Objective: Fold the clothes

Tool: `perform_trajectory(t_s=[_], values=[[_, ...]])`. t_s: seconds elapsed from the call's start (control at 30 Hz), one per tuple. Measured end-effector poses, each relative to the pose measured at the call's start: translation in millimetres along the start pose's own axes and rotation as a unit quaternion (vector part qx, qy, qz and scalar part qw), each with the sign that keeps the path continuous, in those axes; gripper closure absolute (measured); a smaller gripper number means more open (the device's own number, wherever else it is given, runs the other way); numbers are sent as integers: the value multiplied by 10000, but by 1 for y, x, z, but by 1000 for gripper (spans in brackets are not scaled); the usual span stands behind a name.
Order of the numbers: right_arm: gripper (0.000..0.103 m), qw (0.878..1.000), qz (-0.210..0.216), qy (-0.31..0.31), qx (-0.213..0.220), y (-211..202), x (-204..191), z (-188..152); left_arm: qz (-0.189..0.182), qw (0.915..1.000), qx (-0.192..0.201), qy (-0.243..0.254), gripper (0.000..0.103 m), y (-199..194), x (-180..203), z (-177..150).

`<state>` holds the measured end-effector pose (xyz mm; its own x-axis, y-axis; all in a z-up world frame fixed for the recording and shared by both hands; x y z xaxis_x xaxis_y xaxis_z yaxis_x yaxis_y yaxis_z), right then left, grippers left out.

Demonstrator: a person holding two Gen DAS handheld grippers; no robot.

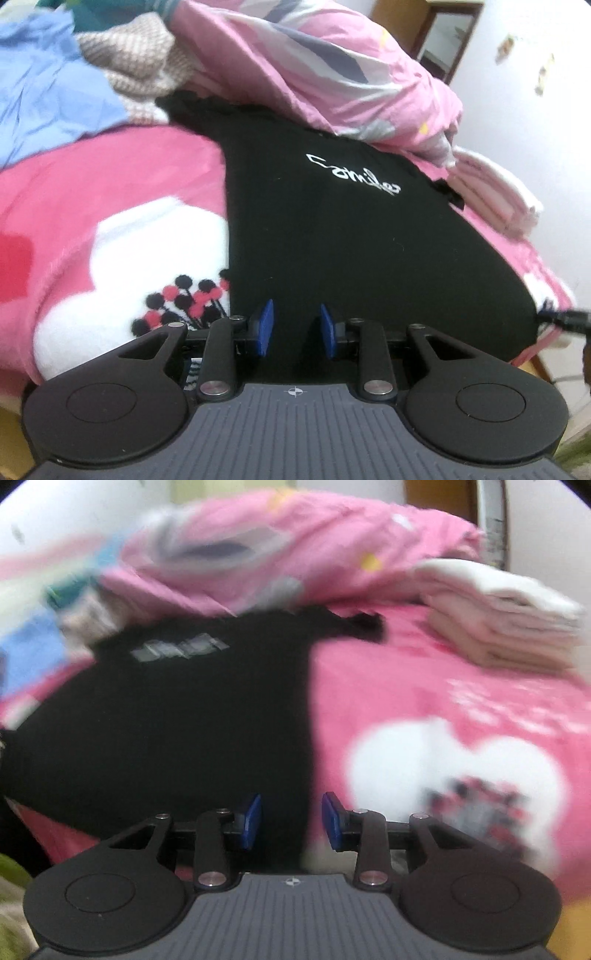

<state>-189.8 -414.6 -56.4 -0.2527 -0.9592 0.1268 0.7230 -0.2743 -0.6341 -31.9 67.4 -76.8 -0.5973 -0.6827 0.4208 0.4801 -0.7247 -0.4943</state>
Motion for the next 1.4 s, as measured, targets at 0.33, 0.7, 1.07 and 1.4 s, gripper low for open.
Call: perform_trajectory(t_s=[0.33, 0.7, 1.07, 1.4], values=[[66, 9787, 1537, -533, 1253, -12, -123, 70, -2, 9994, 110, -343, 73, -6, -3, 2], [67, 9694, 2255, -309, 925, 51, -185, 62, 191, 9991, 343, 183, 47, 23, 24, 37], [68, 9889, 943, 951, 650, 22, -66, 19, 693, 9809, 495, 1747, 38, 105, 65, 84], [66, 9810, 1321, 779, 1185, 36, -90, 119, 619, 9946, 130, 822, 37, 130, 18, 69]])
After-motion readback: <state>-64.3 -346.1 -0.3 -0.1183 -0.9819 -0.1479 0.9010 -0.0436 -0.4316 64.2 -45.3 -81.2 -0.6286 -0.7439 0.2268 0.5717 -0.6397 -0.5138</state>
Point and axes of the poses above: each gripper's, at about its wrist camera, not at the fingertips, and y roughly the way its jaws point, x to its right, z to its top, the point moved 6 cm from there along y, roughly the way its jaws point, and after that the axes turned 11 degrees about -z, right-handed, at the moved point
